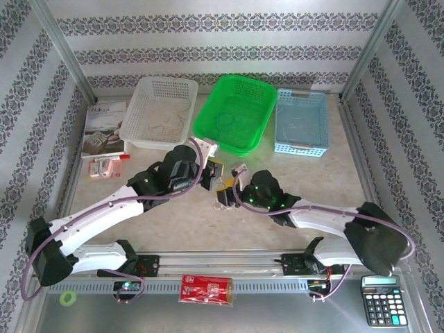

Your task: Untangle the cables

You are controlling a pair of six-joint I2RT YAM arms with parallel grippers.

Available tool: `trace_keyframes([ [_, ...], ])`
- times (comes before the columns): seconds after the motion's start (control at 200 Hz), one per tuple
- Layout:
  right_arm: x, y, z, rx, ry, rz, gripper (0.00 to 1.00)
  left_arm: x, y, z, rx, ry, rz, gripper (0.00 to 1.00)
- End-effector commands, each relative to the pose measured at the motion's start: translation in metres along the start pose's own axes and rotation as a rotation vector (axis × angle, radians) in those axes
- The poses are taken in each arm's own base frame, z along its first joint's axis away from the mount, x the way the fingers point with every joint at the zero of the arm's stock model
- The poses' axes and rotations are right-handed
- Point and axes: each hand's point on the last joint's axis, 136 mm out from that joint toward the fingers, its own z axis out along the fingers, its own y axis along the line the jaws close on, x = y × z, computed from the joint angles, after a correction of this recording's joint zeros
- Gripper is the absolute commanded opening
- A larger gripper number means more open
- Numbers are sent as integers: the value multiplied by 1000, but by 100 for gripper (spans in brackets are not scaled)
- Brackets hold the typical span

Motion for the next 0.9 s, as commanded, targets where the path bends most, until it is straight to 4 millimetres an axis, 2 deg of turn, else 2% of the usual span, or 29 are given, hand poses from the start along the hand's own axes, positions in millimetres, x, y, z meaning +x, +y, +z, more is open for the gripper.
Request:
trace_keyframes([
  [0.0, -26, 5, 13, -15, -110, -6, 47, -34, -14, -12, 56, -100, -40, 0],
  [0.08, -13, -5, 20, 6, -102, 15, 26, -47, -20, -21, 85, -138, -59, 0],
  [0.16, 1, -16, 24, 37, -87, 41, 13, -63, -23, -32, 95, -176, -69, 0],
  [0.4, 32, -46, 28, 126, -67, 111, 7, -102, -19, -57, 70, -254, -51, 0],
  [0.565, 43, -60, 28, 156, -63, 157, 11, -119, -3, -69, 18, -289, -35, 0],
  [0.709, 44, -66, 27, 172, -72, 176, 38, -136, 19, -81, -29, -331, -44, 0],
  [0.724, 53, -69, 24, 182, -53, 180, 39, -137, 21, -82, -31, -334, -45, 0],
  [0.744, 56, -70, 22, 186, -49, 183, 41, -139, 23, -83, -34, -335, -45, 0],
  [0.894, 57, -73, 20, 193, -49, 194, 42, -148, 40, -88, -83, -346, -30, 0],
])
